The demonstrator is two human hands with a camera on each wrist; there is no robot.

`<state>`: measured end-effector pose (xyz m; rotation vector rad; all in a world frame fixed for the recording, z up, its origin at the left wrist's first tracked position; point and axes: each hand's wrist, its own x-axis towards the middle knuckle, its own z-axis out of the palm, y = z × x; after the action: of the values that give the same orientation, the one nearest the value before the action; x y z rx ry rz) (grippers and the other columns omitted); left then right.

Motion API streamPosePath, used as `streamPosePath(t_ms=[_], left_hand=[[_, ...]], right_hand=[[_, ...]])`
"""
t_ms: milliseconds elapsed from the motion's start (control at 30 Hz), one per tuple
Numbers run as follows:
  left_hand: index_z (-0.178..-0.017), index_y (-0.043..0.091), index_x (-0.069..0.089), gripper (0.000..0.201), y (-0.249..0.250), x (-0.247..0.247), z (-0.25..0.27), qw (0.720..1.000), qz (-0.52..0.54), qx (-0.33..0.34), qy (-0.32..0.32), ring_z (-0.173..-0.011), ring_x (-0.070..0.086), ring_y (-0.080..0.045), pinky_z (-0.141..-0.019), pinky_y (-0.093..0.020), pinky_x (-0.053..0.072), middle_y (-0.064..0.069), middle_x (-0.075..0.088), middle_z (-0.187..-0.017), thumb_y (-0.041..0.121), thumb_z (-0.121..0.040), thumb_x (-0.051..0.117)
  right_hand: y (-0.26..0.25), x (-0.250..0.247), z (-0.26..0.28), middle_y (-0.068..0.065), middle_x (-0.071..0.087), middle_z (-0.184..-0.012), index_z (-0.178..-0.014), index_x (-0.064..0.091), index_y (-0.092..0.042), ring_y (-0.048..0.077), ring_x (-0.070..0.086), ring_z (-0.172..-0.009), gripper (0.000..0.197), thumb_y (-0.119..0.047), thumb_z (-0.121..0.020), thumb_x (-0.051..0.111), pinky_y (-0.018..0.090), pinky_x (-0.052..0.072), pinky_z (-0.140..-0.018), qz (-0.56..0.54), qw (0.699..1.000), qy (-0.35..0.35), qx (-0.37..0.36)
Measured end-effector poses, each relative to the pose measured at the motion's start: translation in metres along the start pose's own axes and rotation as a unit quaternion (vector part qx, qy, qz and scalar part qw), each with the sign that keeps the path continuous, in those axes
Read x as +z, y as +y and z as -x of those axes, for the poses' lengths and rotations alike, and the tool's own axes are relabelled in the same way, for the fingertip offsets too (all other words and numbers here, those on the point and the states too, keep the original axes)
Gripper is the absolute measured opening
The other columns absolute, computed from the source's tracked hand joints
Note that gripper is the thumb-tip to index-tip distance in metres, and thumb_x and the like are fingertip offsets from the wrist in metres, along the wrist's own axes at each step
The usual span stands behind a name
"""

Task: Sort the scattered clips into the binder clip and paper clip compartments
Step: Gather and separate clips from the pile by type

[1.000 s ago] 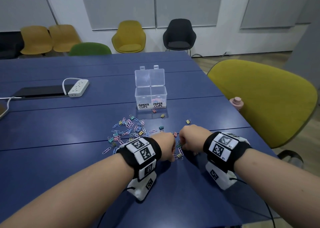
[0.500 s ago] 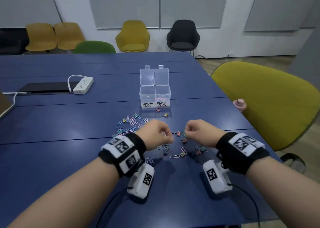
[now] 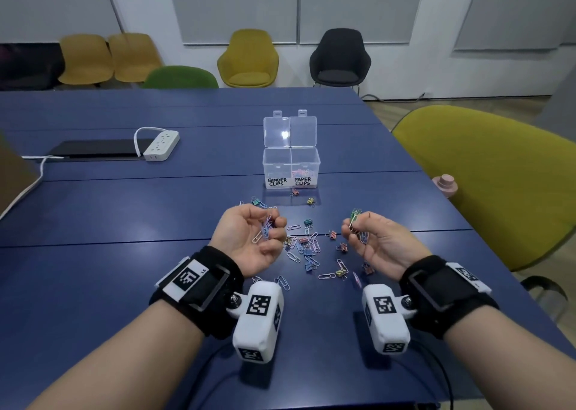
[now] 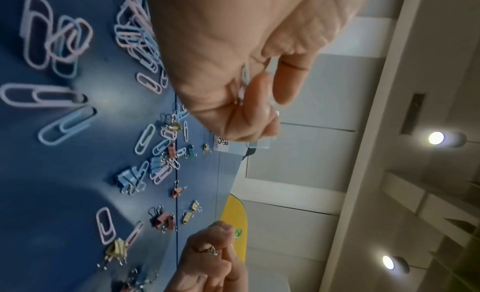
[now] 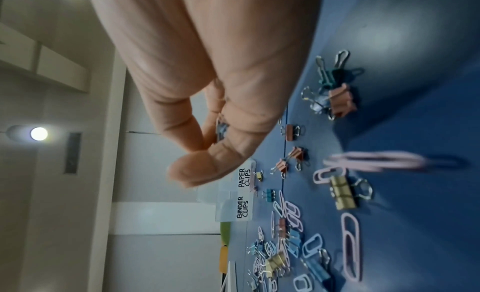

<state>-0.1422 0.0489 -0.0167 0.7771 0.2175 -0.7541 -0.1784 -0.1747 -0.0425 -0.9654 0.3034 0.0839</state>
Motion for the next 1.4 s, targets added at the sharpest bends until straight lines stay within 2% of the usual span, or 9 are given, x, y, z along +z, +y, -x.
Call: streamPosePath(t_ms=[433,500,567,633,700,900,1067,1233,1400], left_hand=[[-0.077,0.011,0.050,0.021,-0.001,-0.023,0.000,0.985,-0.130,-0.056,0.102,-0.039,0.043,-0.006,-0.028,-0.012,0.020,0.001,0.050,-0.064,0.015,-0.096,0.043],[-0.074,0.012,0.050,0.025,-0.001,-0.024,0.003,0.979,-0.168,-0.061,0.098,-0.037,0.039,-0.005,-0.028,-0.012,0.017,0.002,0.047,-0.061,0.022,-0.096,0.046],[-0.069,0.015,0.047,0.032,-0.001,-0.025,0.005,0.973,-0.200,-0.063,0.095,-0.034,0.030,-0.004,-0.030,-0.013,0.013,0.005,0.039,-0.054,0.031,-0.097,0.047],[-0.065,0.017,0.043,0.039,-0.002,-0.025,0.007,0.964,-0.241,-0.063,0.093,-0.032,0.024,-0.004,-0.033,-0.013,0.010,0.006,0.031,-0.052,0.038,-0.097,0.046],[-0.064,0.017,0.044,0.041,-0.004,-0.022,0.008,0.947,-0.300,-0.057,0.096,-0.032,0.020,-0.003,-0.034,-0.012,0.009,0.007,0.026,-0.051,0.041,-0.097,0.045],[-0.069,0.017,0.059,0.030,-0.010,-0.021,0.014,0.819,-0.565,0.016,0.094,-0.041,0.019,-0.009,-0.041,-0.015,0.013,0.005,0.030,-0.053,0.032,-0.094,0.056],[-0.077,0.022,0.066,0.008,-0.005,-0.024,0.020,0.656,-0.749,0.077,0.061,-0.036,0.034,-0.002,-0.043,-0.014,0.029,0.014,0.042,-0.039,0.017,-0.079,0.073],[-0.091,0.024,0.067,0.017,-0.010,-0.022,0.017,0.561,-0.822,0.089,0.037,-0.047,0.040,-0.005,-0.051,-0.018,0.033,0.010,0.044,-0.055,0.019,-0.077,0.074],[-0.105,0.025,0.064,0.030,-0.017,-0.015,0.011,0.484,-0.871,0.088,0.022,-0.063,0.047,-0.011,-0.059,-0.022,0.037,0.005,0.050,-0.070,0.022,-0.077,0.074]], right_hand=[[-0.012,0.003,0.001,-0.002,0.035,-0.057,-0.069,0.047,-0.014,0.009,0.028,-0.042,0.025,-0.017,-0.094,0.045,0.017,0.021,-0.036,0.147,0.986,-0.011,0.076],[-0.016,0.003,0.006,-0.004,0.033,-0.055,-0.074,0.059,-0.013,0.008,0.024,-0.040,0.023,-0.019,-0.094,0.049,0.016,0.018,-0.036,0.405,0.913,-0.016,0.046],[-0.018,0.002,0.011,-0.006,0.048,-0.060,-0.089,0.070,-0.014,0.004,0.042,-0.044,0.020,-0.018,-0.092,0.051,0.015,0.032,-0.042,0.663,0.748,-0.041,-0.010],[-0.016,0.002,0.015,-0.007,0.069,-0.097,-0.111,0.069,-0.020,0.008,0.064,-0.083,0.029,-0.016,-0.094,0.046,0.016,0.047,-0.074,0.785,0.612,-0.083,-0.046],[-0.012,0.003,0.021,-0.006,0.062,-0.127,-0.123,0.064,-0.025,0.018,0.059,-0.114,0.039,-0.013,-0.094,0.041,0.022,0.041,-0.097,0.821,0.560,-0.108,-0.036],[-0.009,0.000,0.028,0.001,0.061,-0.128,-0.123,0.063,-0.031,0.027,0.056,-0.115,0.042,-0.013,-0.093,0.040,0.035,0.046,-0.098,0.866,0.483,-0.129,-0.019],[-0.010,-0.006,0.042,-0.006,0.068,-0.118,-0.114,0.068,-0.035,0.020,0.063,-0.105,0.041,-0.016,-0.083,0.050,0.029,0.051,-0.090,0.853,0.506,-0.129,-0.008],[-0.008,-0.006,0.054,-0.020,0.052,-0.070,-0.115,0.066,-0.042,0.015,0.056,-0.082,0.042,-0.017,-0.083,0.055,0.022,0.044,-0.073,0.849,0.497,-0.180,-0.024],[-0.003,-0.001,0.056,-0.014,0.042,-0.064,-0.116,0.060,-0.035,0.013,0.047,-0.073,0.038,-0.029,-0.079,0.066,0.022,0.035,-0.058,0.845,0.508,-0.157,-0.063]])
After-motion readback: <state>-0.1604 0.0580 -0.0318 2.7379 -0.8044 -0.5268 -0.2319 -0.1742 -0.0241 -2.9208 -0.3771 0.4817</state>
